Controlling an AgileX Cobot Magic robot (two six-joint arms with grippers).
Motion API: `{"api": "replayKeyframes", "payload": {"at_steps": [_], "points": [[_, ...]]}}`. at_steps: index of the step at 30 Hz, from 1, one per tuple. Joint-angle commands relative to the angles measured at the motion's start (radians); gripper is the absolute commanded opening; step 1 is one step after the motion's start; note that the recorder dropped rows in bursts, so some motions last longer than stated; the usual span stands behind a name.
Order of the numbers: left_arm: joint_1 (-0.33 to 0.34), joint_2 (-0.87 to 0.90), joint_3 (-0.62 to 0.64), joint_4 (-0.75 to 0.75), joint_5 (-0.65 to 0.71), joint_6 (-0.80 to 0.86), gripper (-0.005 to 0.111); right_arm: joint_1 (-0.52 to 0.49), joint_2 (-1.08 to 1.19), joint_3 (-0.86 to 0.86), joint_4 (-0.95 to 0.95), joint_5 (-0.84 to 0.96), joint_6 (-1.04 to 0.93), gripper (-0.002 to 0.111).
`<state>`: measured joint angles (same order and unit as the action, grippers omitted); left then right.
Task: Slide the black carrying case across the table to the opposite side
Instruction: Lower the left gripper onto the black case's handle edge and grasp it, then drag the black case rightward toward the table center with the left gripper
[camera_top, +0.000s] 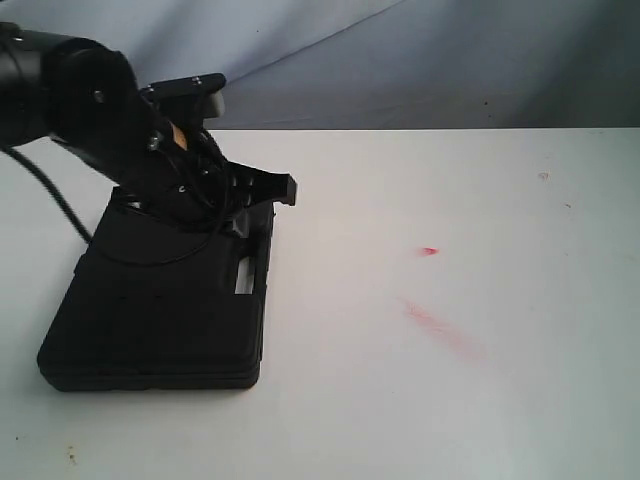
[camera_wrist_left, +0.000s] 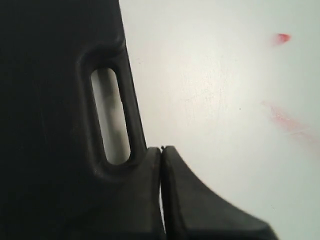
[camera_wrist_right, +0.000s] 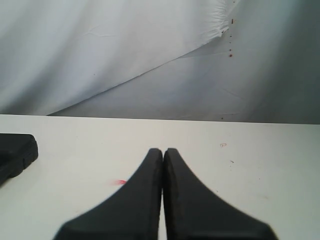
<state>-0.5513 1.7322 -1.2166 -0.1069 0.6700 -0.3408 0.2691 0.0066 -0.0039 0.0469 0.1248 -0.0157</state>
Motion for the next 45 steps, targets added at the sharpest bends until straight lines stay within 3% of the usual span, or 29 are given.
{"api": "replayKeyframes", "payload": {"at_steps": [1, 16, 25, 29, 37, 45], "points": [[-0.007, 0.084, -0.077, 0.037, 0.041, -0.063, 0.0, -0.004, -0.007, 0.004, -0.004, -0.001, 0.002, 0.0], [-0.007, 0.296, -0.306, 0.107, 0.193, -0.129, 0.0, -0.004, -0.007, 0.004, -0.004, -0.001, 0.002, 0.0], [-0.007, 0.361, -0.336, 0.151, 0.179, -0.147, 0.001, -0.004, -0.007, 0.004, -0.004, -0.001, 0.002, 0.0], [-0.007, 0.367, -0.336, 0.154, 0.163, -0.147, 0.007, -0.004, -0.007, 0.004, -0.004, -0.001, 0.002, 0.0], [-0.007, 0.367, -0.336, 0.177, 0.161, -0.147, 0.031, -0.004, -0.007, 0.004, -0.004, -0.001, 0.002, 0.0], [-0.007, 0.375, -0.336, 0.177, 0.138, -0.152, 0.033, -0.004, -0.007, 0.004, -0.004, -0.001, 0.002, 0.0]]}}
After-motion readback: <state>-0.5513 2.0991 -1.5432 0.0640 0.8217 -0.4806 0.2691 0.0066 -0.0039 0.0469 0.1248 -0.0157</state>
